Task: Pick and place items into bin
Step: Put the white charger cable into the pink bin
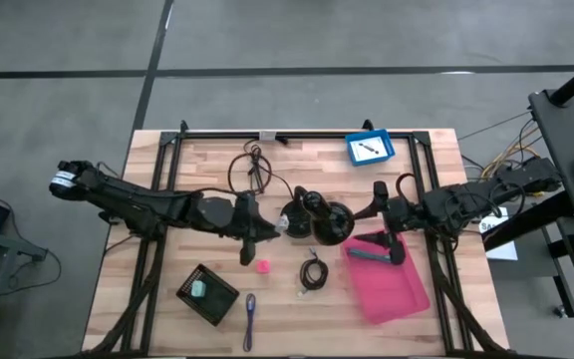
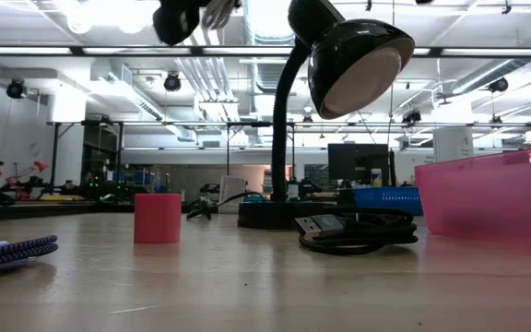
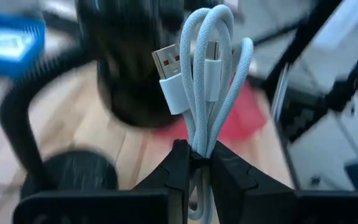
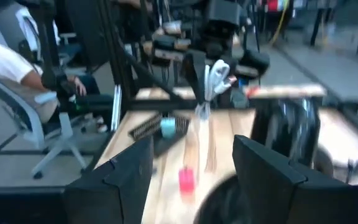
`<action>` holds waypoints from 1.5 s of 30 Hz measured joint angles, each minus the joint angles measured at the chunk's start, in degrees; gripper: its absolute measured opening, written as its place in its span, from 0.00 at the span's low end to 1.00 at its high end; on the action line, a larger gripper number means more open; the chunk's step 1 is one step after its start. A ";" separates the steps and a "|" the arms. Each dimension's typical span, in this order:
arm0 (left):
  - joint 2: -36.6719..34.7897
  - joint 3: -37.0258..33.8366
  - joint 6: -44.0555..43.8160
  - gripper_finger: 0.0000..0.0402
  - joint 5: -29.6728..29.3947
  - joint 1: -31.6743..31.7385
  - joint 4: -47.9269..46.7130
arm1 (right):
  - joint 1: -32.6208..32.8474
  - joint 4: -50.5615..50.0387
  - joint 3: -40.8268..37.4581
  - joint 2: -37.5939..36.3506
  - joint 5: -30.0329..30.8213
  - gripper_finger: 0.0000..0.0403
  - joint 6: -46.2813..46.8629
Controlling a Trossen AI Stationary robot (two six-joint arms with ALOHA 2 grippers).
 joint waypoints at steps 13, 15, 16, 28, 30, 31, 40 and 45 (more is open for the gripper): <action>4.41 -0.19 8.68 0.06 -4.66 0.00 22.31 | -0.99 18.95 0.00 8.08 6.19 0.52 -7.10; 5.51 0.05 8.54 0.06 -4.79 0.01 22.32 | -1.66 21.91 0.00 9.33 6.21 0.52 -5.93; 6.13 0.23 8.49 0.06 -4.83 0.02 22.48 | -2.03 23.30 0.00 10.02 6.20 0.52 -5.30; 9.42 2.48 9.01 0.06 -4.89 0.00 24.64 | -3.39 28.65 0.00 16.44 6.14 0.52 -5.29; 9.42 2.86 9.03 0.06 -5.33 0.00 24.73 | -3.43 30.38 0.00 16.95 6.14 0.52 -5.35; 9.42 2.97 9.07 0.06 -5.77 0.00 24.75 | -3.45 31.36 0.00 17.21 6.14 0.52 -5.85; 9.42 3.80 14.81 0.06 -6.02 0.02 24.56 | -3.45 33.99 0.04 17.95 6.10 0.52 -9.38; 9.42 3.95 14.96 0.06 -6.02 0.02 24.74 | -3.91 37.53 0.04 18.47 6.01 0.52 -9.68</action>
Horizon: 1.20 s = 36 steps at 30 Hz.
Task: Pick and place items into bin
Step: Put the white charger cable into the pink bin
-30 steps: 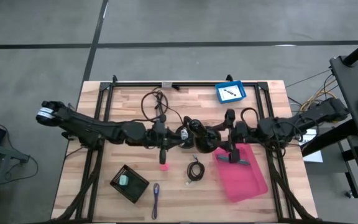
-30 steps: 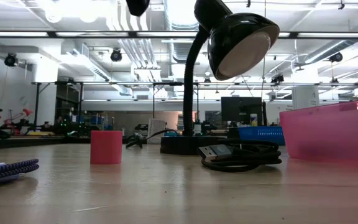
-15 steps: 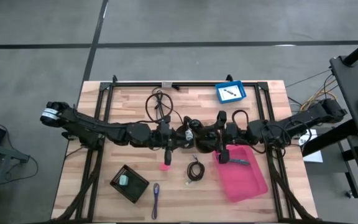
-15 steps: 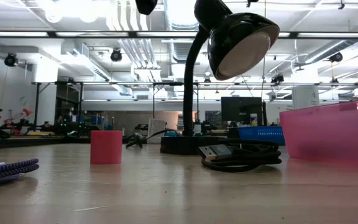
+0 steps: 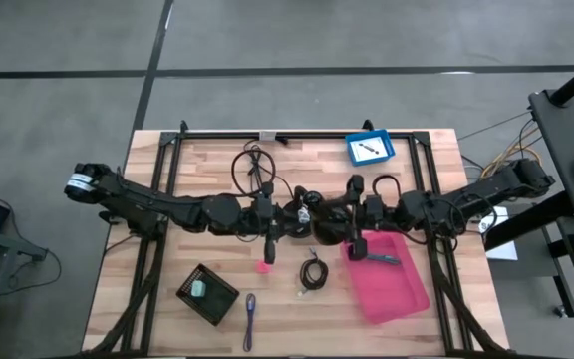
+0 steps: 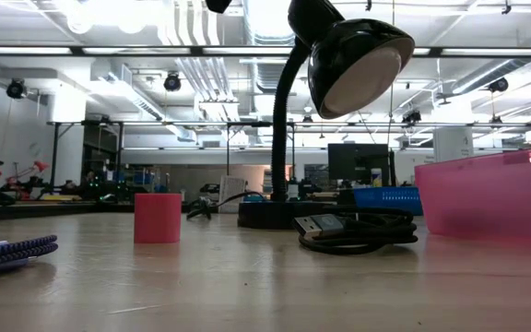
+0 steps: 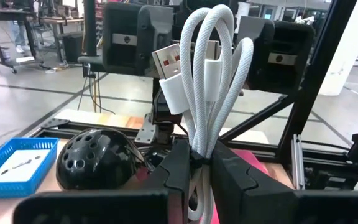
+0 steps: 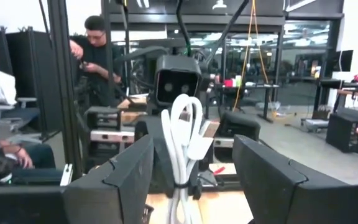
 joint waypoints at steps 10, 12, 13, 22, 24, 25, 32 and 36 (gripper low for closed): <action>0.00 -0.08 -0.06 0.06 0.00 0.35 -0.34 | -1.90 2.29 2.30 4.78 -0.83 0.52 0.45; 0.00 -0.02 -0.07 0.06 0.00 0.35 -0.33 | -2.06 2.48 3.87 5.97 -2.46 0.52 0.43; 0.00 0.05 -0.07 0.06 0.00 0.37 -0.35 | -2.17 2.49 4.65 6.70 -3.31 0.52 0.16; 0.00 0.02 -0.14 0.06 0.05 0.35 -0.35 | -2.17 0.94 10.77 11.71 -3.91 0.50 -3.14; 0.00 0.07 -0.20 0.06 0.17 0.34 -0.40 | -2.17 -1.41 11.76 11.88 -3.91 0.49 -3.13; 0.00 0.07 -0.22 0.06 0.17 0.33 -0.39 | -2.17 -2.90 12.28 11.88 -3.91 0.49 -3.13; 0.00 0.16 -0.20 0.06 0.13 0.33 0.07 | -2.17 -9.99 14.38 11.29 -3.62 0.44 -3.13; -0.02 0.18 -0.20 0.06 0.02 0.33 0.27 | -2.14 -11.41 15.17 11.07 -3.12 0.42 -3.01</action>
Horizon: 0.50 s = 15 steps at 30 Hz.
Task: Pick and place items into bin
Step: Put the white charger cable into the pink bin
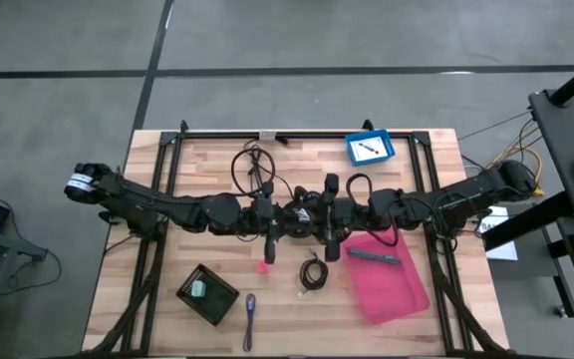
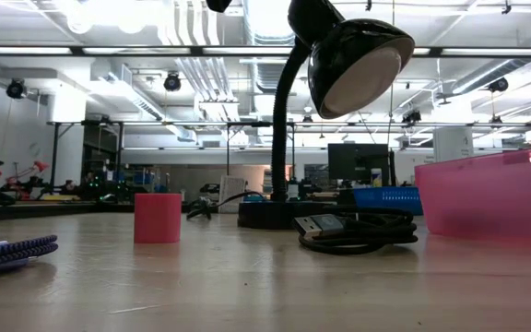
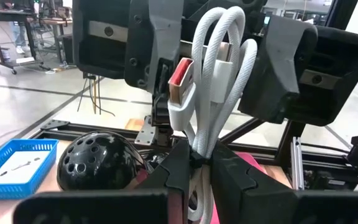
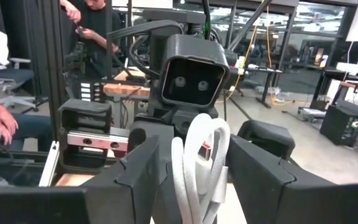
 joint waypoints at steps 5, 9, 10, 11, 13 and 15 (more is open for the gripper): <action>0.00 0.02 -0.06 0.06 0.02 0.00 -0.06 | 0.00 -1.89 0.73 0.00 0.15 0.39 -0.13; 0.00 0.02 -0.11 0.06 0.07 0.00 -0.19 | 0.00 -2.51 0.98 -0.02 0.28 0.34 -0.16; 0.00 0.02 -0.13 0.06 0.07 -0.02 -0.17 | 0.00 -2.49 0.98 -0.04 0.28 0.32 -0.16; 0.00 0.02 -0.13 0.06 0.09 -0.04 -0.17 | 0.00 -2.49 0.98 -0.07 0.28 0.30 -0.15; 0.00 0.02 -0.15 0.06 0.12 -0.04 -0.17 | 0.00 -2.54 0.98 -0.23 0.29 0.26 -0.16; 0.00 0.02 -0.22 0.07 0.11 -0.04 0.08 | 0.00 -2.43 0.98 -0.39 0.28 0.21 -0.13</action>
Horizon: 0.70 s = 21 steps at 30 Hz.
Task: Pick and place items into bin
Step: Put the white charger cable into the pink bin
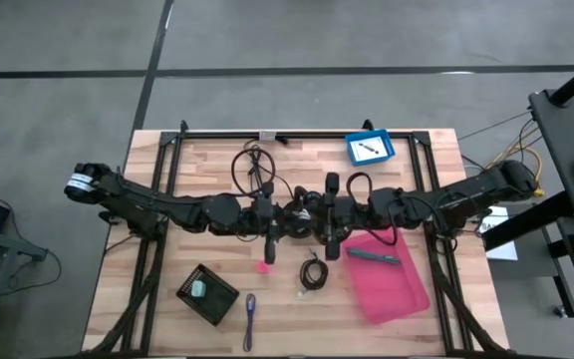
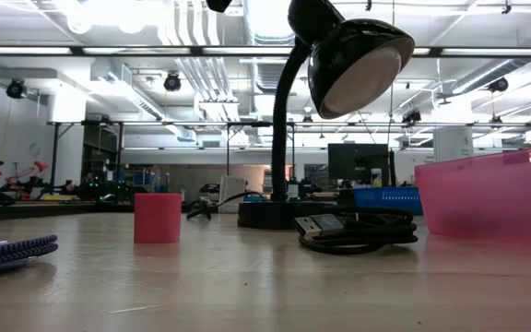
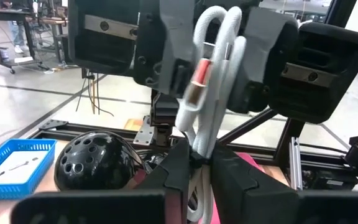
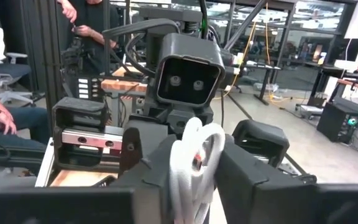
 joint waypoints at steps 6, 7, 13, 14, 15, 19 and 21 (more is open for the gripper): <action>-0.09 0.00 -0.04 0.21 -0.15 0.04 0.44 | 0.04 -0.20 0.00 -1.56 -0.15 0.06 -0.65; -0.09 0.00 -0.04 0.22 -0.15 0.04 0.59 | 0.04 -0.18 0.00 -1.79 -0.18 0.06 -0.98; -0.09 -0.02 -0.02 0.25 -0.16 0.07 1.27 | 0.04 -0.40 0.00 -3.33 -0.18 0.05 -0.64; -0.09 -0.02 -0.02 0.25 -0.15 0.07 1.25 | 0.04 -0.34 0.00 -3.88 -0.17 0.05 -0.03; -0.09 -0.02 -0.02 0.26 -0.15 0.07 1.27 | 0.04 -0.56 0.00 -4.61 -0.17 0.05 0.79; -0.09 -0.04 -0.02 0.26 -0.17 0.07 1.07 | 0.04 -3.26 0.00 -8.03 -0.16 0.05 2.54; -0.09 -0.04 0.00 0.26 -0.17 0.09 1.11 | 0.07 -5.97 0.00 -9.95 -0.22 0.05 3.47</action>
